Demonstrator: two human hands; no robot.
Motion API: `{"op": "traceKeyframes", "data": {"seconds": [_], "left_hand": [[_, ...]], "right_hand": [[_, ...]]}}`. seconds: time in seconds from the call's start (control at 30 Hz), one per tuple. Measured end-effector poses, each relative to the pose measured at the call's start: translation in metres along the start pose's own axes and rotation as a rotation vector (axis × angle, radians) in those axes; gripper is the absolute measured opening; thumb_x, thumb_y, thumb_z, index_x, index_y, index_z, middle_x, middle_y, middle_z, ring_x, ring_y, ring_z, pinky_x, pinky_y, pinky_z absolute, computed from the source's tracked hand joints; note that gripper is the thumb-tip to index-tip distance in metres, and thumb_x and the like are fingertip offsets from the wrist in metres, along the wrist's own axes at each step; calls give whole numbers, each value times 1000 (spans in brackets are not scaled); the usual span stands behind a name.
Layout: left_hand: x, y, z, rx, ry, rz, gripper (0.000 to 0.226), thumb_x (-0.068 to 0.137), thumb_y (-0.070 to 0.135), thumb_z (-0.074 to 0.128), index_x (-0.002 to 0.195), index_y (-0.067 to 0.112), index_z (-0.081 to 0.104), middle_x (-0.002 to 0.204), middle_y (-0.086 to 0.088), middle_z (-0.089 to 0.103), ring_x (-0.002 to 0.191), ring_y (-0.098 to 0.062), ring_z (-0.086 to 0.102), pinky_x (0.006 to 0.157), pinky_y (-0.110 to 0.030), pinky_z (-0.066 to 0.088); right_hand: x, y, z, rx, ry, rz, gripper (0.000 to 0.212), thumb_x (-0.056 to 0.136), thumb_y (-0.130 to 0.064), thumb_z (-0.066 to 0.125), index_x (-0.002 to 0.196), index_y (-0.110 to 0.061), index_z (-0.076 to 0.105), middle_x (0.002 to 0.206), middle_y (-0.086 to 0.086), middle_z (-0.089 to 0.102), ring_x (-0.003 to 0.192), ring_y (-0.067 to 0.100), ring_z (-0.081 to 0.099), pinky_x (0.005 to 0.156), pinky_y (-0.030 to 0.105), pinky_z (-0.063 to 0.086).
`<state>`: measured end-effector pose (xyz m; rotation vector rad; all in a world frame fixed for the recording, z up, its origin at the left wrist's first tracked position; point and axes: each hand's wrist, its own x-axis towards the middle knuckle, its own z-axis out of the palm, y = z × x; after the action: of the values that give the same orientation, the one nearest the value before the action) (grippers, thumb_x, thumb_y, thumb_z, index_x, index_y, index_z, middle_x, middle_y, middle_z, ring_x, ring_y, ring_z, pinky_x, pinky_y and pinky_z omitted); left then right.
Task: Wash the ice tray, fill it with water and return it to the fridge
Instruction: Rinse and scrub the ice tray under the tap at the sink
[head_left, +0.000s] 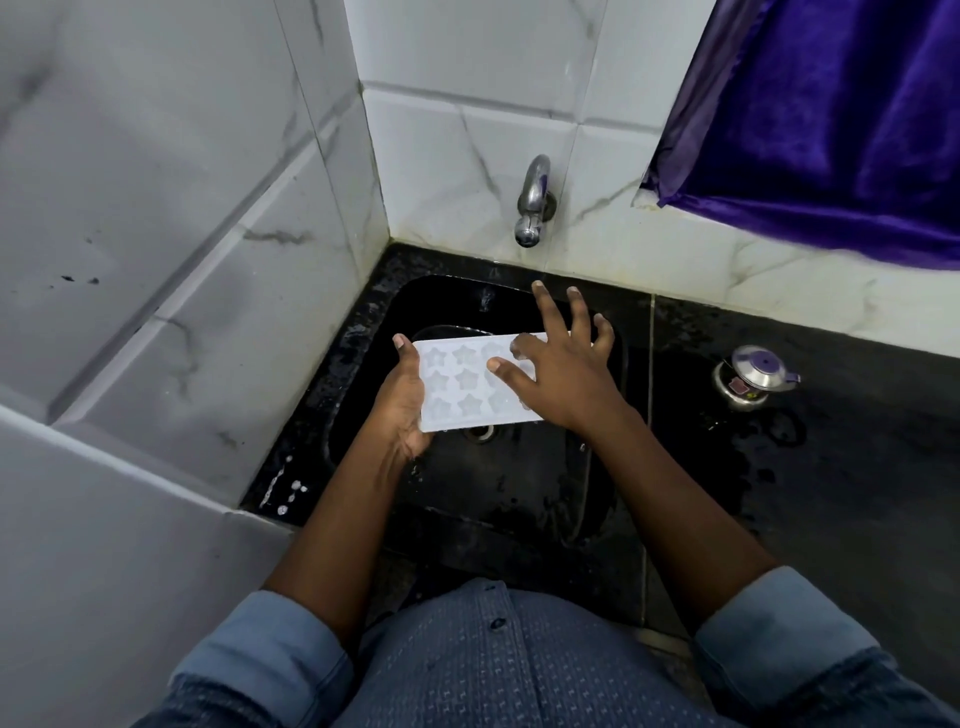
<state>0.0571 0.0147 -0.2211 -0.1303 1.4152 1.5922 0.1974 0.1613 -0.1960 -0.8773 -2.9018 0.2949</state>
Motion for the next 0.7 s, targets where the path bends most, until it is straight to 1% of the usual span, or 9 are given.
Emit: {"op": "traceKeyframes", "data": {"seconds": [0.13,0.27,0.37,0.47,0.5,0.57,0.63,0.7], "left_hand": [[0,3,0,1,-8,22,92,96,82,15,129,16,70,121,-16,77,108,-35,77,83,-46,62],[-1,2,3,2,-10,24,92,96,81,14,130,15,69,122,-16,77,108,-33,77,85,-46,61],[-3,4,6,-5,-10,18,91,97,80,13,123,15,71,119,-16,78,101,-31,79,76,-42,63],[-4,2,9,-3,-25,10,88,99,78,11,116,16,72,107,-14,81,91,-30,80,63,-38,64],[-3,1,10,0,-26,8,88,99,77,11,115,16,72,105,-13,81,89,-29,81,62,-37,64],[0,0,10,-8,-29,12,89,99,78,11,120,16,71,106,-12,81,93,-28,80,68,-37,63],[1,3,10,-11,-21,30,91,98,79,12,125,16,70,112,-13,80,98,-29,80,76,-40,62],[2,7,11,-5,-22,42,91,98,80,12,125,16,70,117,-15,79,100,-29,79,78,-41,62]], "right_hand": [[-2,2,-1,14,-27,20,61,98,-78,32,125,-38,69,176,-3,-5,159,32,-13,122,61,-2],[-3,4,-1,23,-9,16,60,97,-79,32,122,-39,68,176,-2,-4,159,33,-13,122,61,-1],[-3,5,-2,25,-10,23,61,97,-79,31,123,-39,69,176,-2,-4,159,32,-13,122,61,-1],[-2,6,-3,24,-5,21,60,97,-79,31,113,-37,72,176,-2,-3,159,33,-13,122,62,-1],[-2,6,-4,24,5,24,60,97,-79,31,111,-37,71,176,-2,-3,159,33,-13,122,62,-1],[-2,8,-5,28,18,38,59,97,-79,31,113,-38,71,176,-2,-4,159,33,-14,122,62,-2],[-2,7,-7,37,12,52,61,97,-80,31,119,-39,70,176,-2,-4,159,32,-15,122,61,-3],[-2,6,-8,52,9,60,62,96,-80,32,122,-39,70,176,-2,-2,159,31,-15,122,61,-3]]}}
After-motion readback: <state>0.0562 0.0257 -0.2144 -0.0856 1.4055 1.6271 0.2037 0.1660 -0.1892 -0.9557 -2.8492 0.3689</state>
